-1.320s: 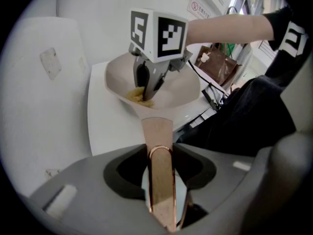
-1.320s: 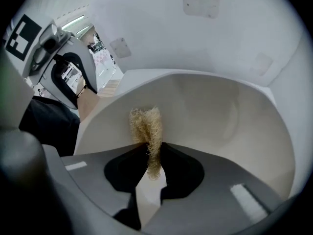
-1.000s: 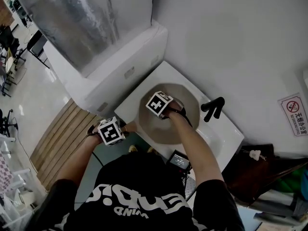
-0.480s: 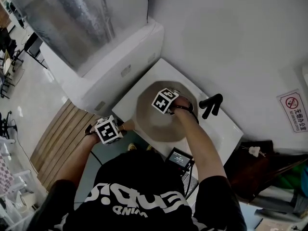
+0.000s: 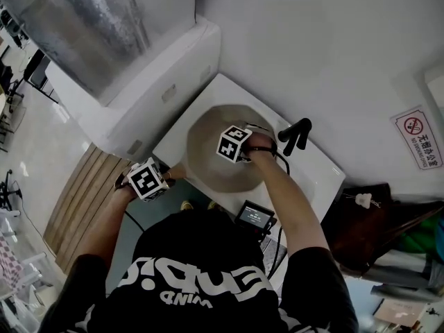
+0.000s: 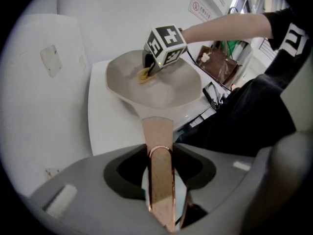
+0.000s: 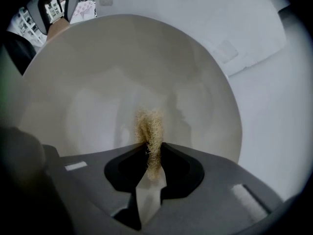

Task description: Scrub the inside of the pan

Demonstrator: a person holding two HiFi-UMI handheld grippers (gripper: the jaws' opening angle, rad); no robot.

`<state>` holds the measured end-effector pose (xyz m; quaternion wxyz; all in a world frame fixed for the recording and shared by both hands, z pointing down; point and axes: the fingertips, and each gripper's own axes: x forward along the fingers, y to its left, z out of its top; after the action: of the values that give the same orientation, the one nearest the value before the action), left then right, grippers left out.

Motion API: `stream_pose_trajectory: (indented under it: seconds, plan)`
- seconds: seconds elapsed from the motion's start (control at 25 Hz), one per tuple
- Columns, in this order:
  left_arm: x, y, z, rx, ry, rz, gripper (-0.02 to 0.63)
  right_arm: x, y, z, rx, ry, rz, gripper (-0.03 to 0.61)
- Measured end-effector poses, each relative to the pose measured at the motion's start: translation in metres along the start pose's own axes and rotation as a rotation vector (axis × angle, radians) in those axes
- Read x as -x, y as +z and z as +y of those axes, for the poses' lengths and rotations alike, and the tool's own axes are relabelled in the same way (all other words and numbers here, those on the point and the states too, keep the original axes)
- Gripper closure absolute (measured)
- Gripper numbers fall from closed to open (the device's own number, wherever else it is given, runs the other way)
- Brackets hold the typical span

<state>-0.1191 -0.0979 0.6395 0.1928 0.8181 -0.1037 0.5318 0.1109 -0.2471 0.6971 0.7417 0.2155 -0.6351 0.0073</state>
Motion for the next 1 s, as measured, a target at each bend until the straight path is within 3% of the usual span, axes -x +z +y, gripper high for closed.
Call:
stream_pose_trajectory:
  seconds: [0.44, 1.0]
  plan:
    - [-0.005, -0.003, 0.004, -0.013, 0.015, -0.013, 0.456, 0.007, -0.021, 0.031, 0.012, 0.081, 0.019, 0.505]
    - [-0.003, -0.001, 0.003, -0.019, 0.029, -0.002, 0.456, 0.023, -0.007, 0.1, 0.087, 0.289, -0.026, 0.505]
